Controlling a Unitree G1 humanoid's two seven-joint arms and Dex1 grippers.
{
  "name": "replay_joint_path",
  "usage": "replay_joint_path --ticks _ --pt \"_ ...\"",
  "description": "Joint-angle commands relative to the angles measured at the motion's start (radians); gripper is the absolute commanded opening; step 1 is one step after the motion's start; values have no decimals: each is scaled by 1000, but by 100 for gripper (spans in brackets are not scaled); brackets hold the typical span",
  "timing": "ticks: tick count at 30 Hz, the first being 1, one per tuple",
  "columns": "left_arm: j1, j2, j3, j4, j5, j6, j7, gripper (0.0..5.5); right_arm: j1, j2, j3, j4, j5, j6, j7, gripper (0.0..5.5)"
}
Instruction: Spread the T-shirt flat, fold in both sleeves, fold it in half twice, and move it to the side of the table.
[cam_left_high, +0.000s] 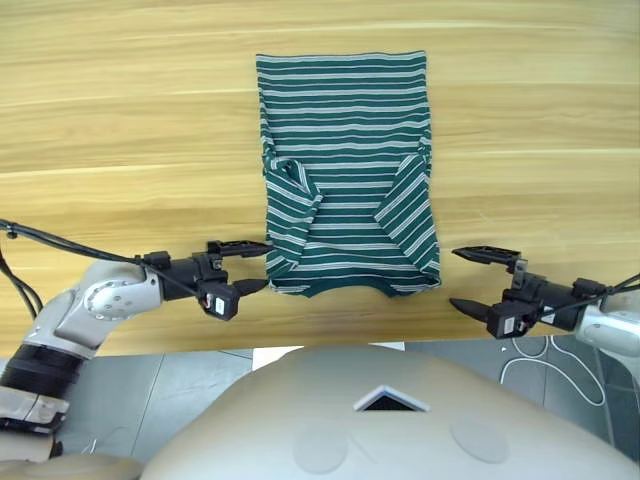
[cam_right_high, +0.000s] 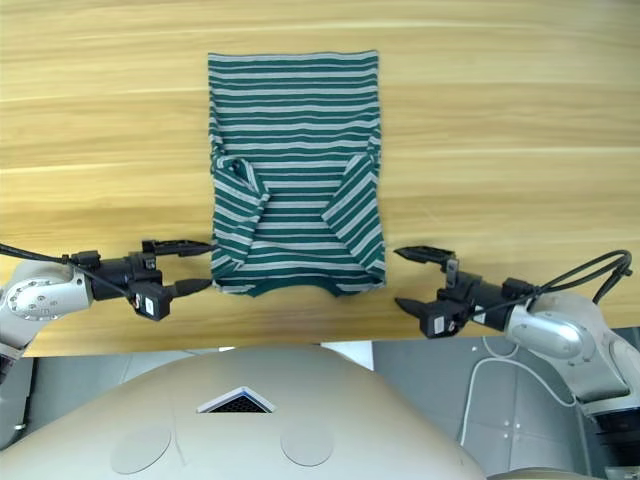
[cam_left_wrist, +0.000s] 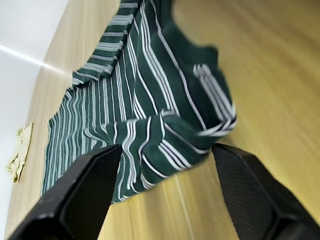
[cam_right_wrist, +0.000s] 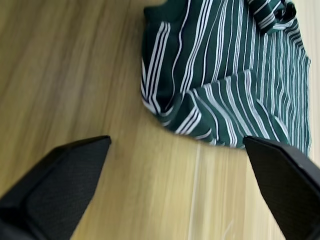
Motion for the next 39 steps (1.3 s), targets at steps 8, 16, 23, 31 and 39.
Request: replay_joint_path --ticks 8,16,23,31,39 --pt "-40 -37 -35 50 80 -25 11 341 -75 33 79 38 -40 26 6 328" --pt "-52 -40 -52 53 72 -37 12 341 -130 57 109 61 -52 43 -2 202" --pt "-59 -42 -55 55 71 -37 10 341 -145 64 133 60 -56 43 2 77" --pt "-76 -43 -69 57 65 -40 1 251 -150 61 139 49 -53 52 2 0" --pt "-90 -41 -81 65 62 -41 -1 130 -165 66 145 50 -49 60 4 0"
